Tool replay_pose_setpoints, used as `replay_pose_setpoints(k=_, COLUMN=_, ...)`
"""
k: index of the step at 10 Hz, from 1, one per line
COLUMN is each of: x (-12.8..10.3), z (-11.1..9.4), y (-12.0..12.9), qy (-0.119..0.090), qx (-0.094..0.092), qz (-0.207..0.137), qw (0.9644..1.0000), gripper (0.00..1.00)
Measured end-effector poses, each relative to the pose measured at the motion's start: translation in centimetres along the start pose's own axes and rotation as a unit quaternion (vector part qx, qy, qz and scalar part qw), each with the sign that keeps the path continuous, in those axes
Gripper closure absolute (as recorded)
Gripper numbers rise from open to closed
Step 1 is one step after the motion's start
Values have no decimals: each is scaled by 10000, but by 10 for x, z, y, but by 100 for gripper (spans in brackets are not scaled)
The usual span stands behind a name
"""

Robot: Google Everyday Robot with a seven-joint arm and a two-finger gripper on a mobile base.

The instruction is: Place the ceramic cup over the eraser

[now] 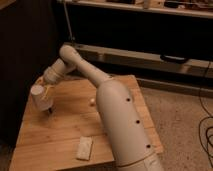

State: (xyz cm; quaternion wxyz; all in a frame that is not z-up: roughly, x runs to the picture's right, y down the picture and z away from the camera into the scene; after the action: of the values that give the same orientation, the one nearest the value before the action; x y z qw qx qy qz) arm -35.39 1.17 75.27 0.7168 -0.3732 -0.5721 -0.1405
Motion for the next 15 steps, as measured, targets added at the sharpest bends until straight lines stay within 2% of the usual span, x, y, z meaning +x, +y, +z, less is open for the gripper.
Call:
replay_pose_setpoints(k=11, x=18, z=17, y=6, qy=32, qx=-3, qz=-26, qw=10000, gripper=99)
replay_pose_setpoints(k=12, x=19, z=18, y=7, qy=30, qx=-7, qz=-28, qw=10000, gripper=96)
replay_pose_setpoints(k=13, x=20, z=20, y=7, qy=30, qx=-7, qz=-30, qw=10000, gripper=88)
replay_pose_setpoints(k=14, x=22, z=22, y=9, qy=32, qx=-12, qz=-32, qw=10000, gripper=74)
replay_pose_setpoints(k=15, x=22, z=22, y=9, qy=29, qx=-11, qz=-38, qw=10000, gripper=65)
